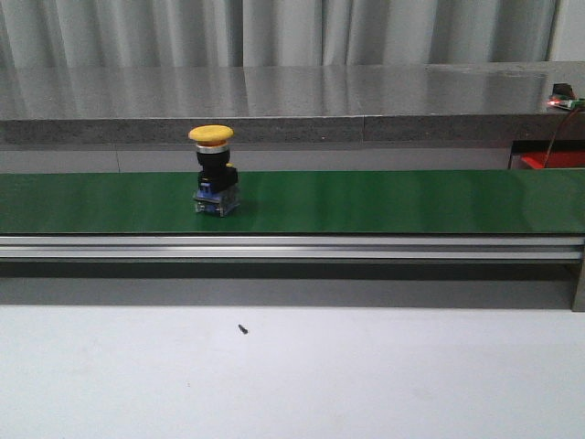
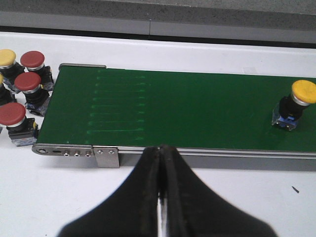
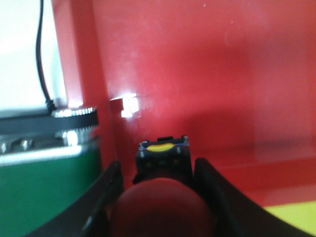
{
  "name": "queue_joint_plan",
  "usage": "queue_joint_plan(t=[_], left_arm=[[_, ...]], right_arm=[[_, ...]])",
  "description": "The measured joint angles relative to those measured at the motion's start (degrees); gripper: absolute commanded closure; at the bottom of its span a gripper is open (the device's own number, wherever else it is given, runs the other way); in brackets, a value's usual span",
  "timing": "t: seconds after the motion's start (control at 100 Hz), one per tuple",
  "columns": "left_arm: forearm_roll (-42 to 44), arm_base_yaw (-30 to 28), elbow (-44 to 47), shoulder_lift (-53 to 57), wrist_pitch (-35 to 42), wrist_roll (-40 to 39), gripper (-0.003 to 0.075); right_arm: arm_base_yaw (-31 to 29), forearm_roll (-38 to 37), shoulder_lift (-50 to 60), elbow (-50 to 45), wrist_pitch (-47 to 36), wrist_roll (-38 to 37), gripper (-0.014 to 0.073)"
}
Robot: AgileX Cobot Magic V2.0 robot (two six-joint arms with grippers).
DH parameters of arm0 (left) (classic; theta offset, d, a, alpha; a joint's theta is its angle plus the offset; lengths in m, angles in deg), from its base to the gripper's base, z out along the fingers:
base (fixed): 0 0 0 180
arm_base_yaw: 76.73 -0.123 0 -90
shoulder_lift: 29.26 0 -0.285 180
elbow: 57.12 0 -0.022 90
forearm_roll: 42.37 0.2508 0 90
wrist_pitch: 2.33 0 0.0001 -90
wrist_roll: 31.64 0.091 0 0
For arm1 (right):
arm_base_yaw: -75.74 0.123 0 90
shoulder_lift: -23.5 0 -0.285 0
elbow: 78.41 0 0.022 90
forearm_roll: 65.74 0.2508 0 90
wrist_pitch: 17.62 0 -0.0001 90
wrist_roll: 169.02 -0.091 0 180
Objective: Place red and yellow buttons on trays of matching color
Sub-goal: 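Carry the red button with the right gripper into the red tray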
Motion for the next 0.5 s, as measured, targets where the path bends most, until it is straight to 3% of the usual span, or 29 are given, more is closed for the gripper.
queue_joint_plan(t=[0.3,0.4,0.5], left_arm=[[0.00,0.00,0.00,0.00,0.00,0.00,0.0740],[0.00,0.00,0.00,0.00,0.00,0.00,0.0740],[0.00,0.00,0.00,0.00,0.00,0.00,0.0740]], right_arm=[[0.00,0.31,-8.10,5.31,2.11,0.11,0.0398],[0.00,0.44,-9.16,5.82,2.53,0.11,0.0293],[0.00,0.44,-9.43,6.27,2.75,0.11,0.0106]])
